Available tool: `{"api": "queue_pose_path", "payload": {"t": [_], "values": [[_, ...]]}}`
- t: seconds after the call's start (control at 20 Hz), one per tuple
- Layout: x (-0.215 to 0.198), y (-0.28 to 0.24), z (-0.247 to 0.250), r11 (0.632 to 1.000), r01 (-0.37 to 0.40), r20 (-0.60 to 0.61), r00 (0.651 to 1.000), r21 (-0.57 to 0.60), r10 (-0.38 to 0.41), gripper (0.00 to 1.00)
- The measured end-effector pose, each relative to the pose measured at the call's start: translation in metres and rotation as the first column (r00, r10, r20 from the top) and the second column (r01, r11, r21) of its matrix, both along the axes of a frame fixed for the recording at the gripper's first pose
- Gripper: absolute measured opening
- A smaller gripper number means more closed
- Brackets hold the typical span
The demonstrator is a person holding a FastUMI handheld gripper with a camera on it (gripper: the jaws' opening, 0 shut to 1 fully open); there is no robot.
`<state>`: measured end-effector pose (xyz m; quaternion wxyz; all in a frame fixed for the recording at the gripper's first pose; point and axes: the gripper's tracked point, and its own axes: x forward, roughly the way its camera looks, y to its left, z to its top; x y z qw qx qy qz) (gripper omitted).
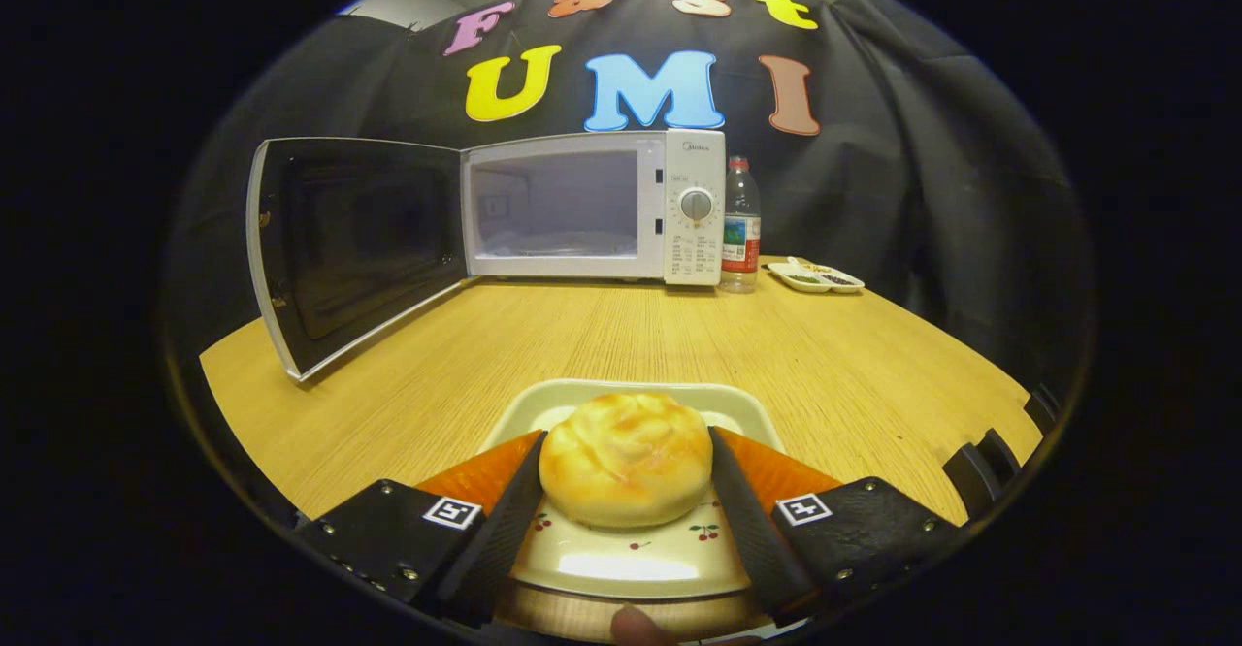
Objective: Open the microwave, put the food inside, and close the microwave door.
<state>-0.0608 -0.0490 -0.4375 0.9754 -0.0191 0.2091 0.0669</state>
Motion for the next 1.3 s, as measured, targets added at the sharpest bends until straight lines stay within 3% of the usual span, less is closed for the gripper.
{"api": "queue_pose_path", "payload": {"t": [0.15, 0.35, 0.5, 0.8, 0.95, 1.15, 1.3], "values": [[0.002, -0.002, -0.003, 1.0, -0.001, -0.006, 1.0, -0.007, 0.0, 0.8], [-0.005, 0.009, 0.027, 0.999, -0.031, 0.031, 0.999, 0.025, 0.03, 0.8], [0.001, 0.037, 0.056, 0.985, -0.101, 0.049, 0.994, 0.143, 0.095, 0.8], [0.05, 0.087, 0.095, 0.911, -0.105, -0.016, 0.992, 0.399, 0.121, 0.8], [0.086, 0.092, 0.11, 0.934, -0.072, 0.02, 0.997, 0.35, 0.069, 0.8], [0.127, 0.115, 0.115, 0.918, -0.066, -0.009, 0.997, 0.391, 0.076, 0.8], [0.166, 0.121, 0.122, 0.929, -0.026, -0.001, 1.0, 0.369, 0.028, 0.8]]}}
